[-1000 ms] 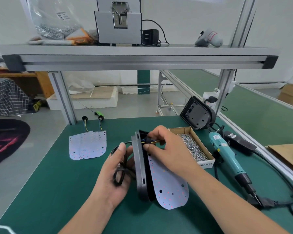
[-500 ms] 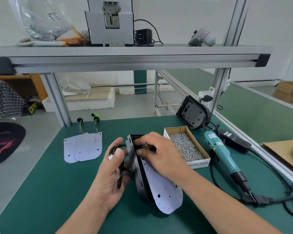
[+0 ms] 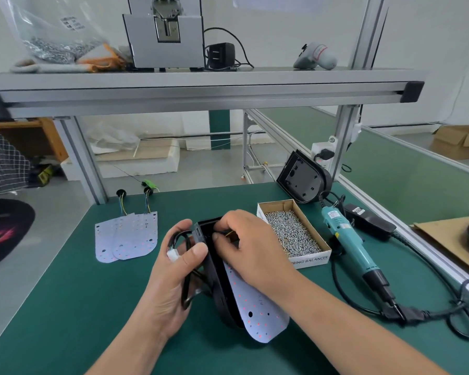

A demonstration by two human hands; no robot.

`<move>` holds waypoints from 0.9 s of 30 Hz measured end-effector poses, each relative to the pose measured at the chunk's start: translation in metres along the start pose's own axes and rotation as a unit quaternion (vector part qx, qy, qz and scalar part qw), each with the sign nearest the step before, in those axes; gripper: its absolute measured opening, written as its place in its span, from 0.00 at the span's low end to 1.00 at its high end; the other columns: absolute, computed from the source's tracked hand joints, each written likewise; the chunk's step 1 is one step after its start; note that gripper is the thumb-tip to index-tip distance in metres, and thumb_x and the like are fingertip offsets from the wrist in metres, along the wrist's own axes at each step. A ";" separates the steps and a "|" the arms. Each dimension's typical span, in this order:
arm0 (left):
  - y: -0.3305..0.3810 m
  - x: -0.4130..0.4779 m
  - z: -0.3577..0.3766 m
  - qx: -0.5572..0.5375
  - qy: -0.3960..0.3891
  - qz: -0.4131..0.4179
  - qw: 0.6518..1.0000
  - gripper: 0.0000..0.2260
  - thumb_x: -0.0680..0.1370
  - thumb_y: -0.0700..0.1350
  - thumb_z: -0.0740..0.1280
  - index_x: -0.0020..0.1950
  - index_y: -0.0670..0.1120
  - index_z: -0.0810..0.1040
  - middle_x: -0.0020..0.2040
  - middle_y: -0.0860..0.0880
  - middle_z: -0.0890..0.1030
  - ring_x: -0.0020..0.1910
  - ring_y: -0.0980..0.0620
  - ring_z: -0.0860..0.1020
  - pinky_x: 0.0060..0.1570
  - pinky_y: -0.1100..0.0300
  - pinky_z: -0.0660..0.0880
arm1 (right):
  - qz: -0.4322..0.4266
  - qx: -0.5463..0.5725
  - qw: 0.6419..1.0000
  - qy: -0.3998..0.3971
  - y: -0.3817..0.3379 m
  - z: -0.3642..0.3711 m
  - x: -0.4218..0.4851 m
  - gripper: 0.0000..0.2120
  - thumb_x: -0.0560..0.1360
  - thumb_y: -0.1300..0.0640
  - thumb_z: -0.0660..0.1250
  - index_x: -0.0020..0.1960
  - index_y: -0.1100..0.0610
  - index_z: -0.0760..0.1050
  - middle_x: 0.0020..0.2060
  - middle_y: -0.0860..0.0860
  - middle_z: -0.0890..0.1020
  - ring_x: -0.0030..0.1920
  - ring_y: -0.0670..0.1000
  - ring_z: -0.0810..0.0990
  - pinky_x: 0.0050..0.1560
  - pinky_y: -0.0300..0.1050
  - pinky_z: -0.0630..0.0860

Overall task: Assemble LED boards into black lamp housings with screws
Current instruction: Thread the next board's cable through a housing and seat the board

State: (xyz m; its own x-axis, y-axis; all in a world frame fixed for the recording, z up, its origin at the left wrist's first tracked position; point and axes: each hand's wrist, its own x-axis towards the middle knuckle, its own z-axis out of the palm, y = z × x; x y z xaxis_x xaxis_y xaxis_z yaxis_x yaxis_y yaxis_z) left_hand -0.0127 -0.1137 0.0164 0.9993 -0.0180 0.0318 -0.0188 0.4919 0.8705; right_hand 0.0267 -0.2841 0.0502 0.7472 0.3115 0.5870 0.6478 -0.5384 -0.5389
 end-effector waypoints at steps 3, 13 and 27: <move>0.002 -0.001 0.000 -0.007 -0.015 -0.007 1.000 0.31 0.69 0.47 0.82 0.71 0.55 0.76 0.63 0.42 0.83 0.47 0.42 0.84 0.40 0.50 0.79 | -0.001 -0.021 1.000 -0.001 -0.004 -0.002 0.002 0.04 0.79 0.55 0.71 0.49 0.54 0.78 0.42 0.46 0.80 0.45 0.49 0.76 0.46 0.51 0.74; 0.006 -0.003 -0.003 -0.001 -0.009 0.007 1.000 0.29 0.71 0.40 0.76 0.71 0.46 0.76 0.64 0.37 0.81 0.56 0.37 0.80 0.51 0.45 0.80 | -0.028 -0.008 0.994 -0.105 -0.006 -0.016 0.006 0.05 0.82 0.54 0.69 0.53 0.54 0.82 0.44 0.49 0.79 0.47 0.48 0.76 0.49 0.46 0.72; 0.011 -0.006 0.003 0.012 -0.020 0.027 0.999 0.28 0.67 0.46 0.82 0.65 0.45 0.80 0.63 0.33 0.81 0.61 0.36 0.79 0.74 0.32 0.68 | 0.050 0.039 0.997 -0.038 -0.003 -0.013 0.004 0.02 0.77 0.56 0.74 0.47 0.50 0.83 0.41 0.42 0.82 0.46 0.44 0.79 0.48 0.44 0.74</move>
State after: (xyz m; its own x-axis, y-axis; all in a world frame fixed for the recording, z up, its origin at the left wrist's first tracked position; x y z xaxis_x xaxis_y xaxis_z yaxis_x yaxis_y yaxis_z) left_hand -0.0192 -0.1105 0.0270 0.9948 -0.0270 0.0984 -0.0741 0.4717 0.8786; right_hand 0.0257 -0.2916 0.0625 0.8157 0.3202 0.4817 0.5770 -0.5077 -0.6398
